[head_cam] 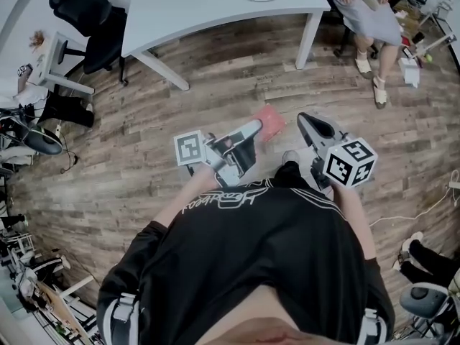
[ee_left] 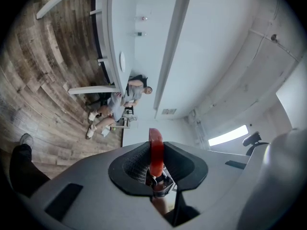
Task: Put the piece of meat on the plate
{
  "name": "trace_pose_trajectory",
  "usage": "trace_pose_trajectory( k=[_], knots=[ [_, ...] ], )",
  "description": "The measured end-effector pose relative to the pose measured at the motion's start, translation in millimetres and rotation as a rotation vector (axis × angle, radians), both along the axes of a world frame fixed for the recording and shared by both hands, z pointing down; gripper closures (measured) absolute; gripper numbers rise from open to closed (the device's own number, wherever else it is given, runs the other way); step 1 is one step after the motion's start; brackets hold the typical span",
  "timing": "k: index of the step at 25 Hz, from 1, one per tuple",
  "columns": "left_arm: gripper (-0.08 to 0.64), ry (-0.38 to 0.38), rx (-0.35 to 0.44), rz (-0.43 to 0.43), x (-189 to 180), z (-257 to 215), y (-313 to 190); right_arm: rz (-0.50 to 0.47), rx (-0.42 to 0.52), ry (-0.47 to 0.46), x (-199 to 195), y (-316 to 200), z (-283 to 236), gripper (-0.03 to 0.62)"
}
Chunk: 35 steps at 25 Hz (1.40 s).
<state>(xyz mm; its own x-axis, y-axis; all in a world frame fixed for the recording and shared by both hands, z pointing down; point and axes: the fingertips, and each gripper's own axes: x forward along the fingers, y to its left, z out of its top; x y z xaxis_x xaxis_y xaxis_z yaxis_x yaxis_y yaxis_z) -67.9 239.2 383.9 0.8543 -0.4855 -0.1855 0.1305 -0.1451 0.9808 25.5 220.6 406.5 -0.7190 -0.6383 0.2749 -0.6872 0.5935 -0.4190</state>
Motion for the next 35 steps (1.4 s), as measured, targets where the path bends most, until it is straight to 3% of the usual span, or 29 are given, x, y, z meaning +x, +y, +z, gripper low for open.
trace_pose_trajectory(
  k=[17, 21, 28, 35],
  knots=[
    [0.478, 0.013, 0.032, -0.04, 109.0, -16.5, -129.8, -0.078, 0.024, -0.024, 99.5, -134.1, -24.8, 0.583],
    [0.479, 0.016, 0.054, -0.059, 130.5, -22.3, -142.9, -0.075, 0.085, 0.022, 121.1, -150.3, -33.5, 0.583],
    [0.479, 0.012, 0.083, -0.083, 146.7, -37.0, -156.9, -0.088, 0.175, 0.007, 134.2, -172.6, -60.5, 0.583],
    [0.479, 0.007, 0.083, -0.1, 147.6, -34.6, -166.6, -0.081, 0.185, -0.037, 138.8, -184.0, -60.6, 0.583]
  ],
)
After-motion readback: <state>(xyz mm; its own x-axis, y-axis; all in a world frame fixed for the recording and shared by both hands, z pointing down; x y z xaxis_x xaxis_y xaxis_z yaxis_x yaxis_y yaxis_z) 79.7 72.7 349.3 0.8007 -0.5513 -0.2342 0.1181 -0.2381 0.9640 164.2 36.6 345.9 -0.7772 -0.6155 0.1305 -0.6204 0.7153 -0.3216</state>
